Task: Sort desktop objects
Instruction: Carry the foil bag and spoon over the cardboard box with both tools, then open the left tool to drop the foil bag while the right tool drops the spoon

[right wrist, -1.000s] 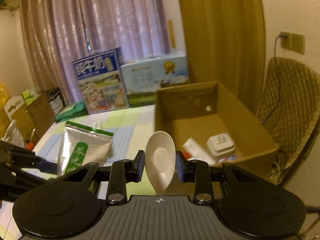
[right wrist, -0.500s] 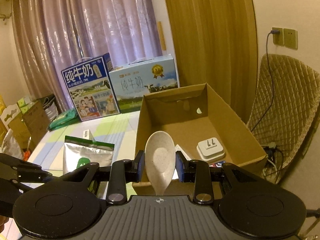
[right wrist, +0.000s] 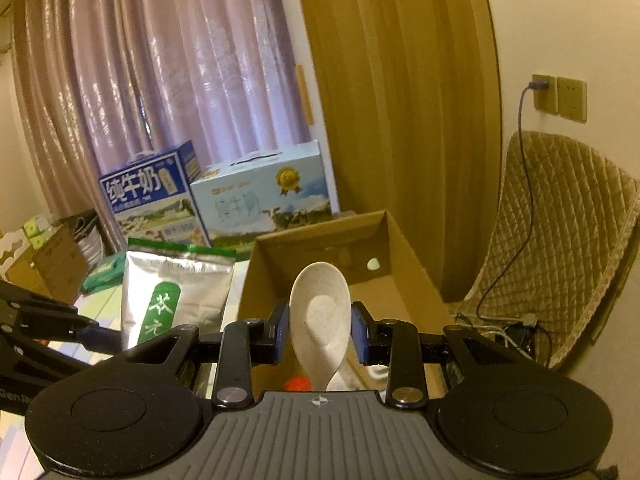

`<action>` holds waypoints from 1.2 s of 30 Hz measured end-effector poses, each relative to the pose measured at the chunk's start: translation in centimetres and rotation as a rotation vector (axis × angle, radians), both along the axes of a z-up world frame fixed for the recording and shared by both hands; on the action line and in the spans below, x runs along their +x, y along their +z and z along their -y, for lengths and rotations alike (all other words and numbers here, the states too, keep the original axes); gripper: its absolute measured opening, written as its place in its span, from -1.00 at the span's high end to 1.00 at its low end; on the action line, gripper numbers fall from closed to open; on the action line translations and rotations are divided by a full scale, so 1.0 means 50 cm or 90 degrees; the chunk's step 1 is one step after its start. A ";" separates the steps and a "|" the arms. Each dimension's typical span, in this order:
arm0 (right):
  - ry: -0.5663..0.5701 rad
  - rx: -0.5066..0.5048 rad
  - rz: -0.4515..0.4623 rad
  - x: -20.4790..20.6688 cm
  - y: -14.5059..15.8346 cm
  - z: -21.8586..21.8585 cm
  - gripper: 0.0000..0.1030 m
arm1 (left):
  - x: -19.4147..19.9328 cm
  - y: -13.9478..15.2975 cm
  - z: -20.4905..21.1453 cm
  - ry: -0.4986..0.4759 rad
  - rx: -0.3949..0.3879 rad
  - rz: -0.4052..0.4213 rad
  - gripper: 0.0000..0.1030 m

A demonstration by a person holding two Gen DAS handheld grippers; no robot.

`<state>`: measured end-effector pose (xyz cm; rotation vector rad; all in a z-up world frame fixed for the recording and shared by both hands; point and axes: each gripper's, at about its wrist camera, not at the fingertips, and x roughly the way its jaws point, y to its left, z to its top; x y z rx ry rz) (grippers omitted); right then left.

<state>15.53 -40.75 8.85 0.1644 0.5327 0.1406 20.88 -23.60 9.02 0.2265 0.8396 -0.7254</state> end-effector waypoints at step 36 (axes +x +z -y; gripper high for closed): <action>-0.004 0.008 -0.020 0.154 -0.056 0.066 0.42 | 0.110 -0.043 0.032 0.086 -0.062 -0.028 0.12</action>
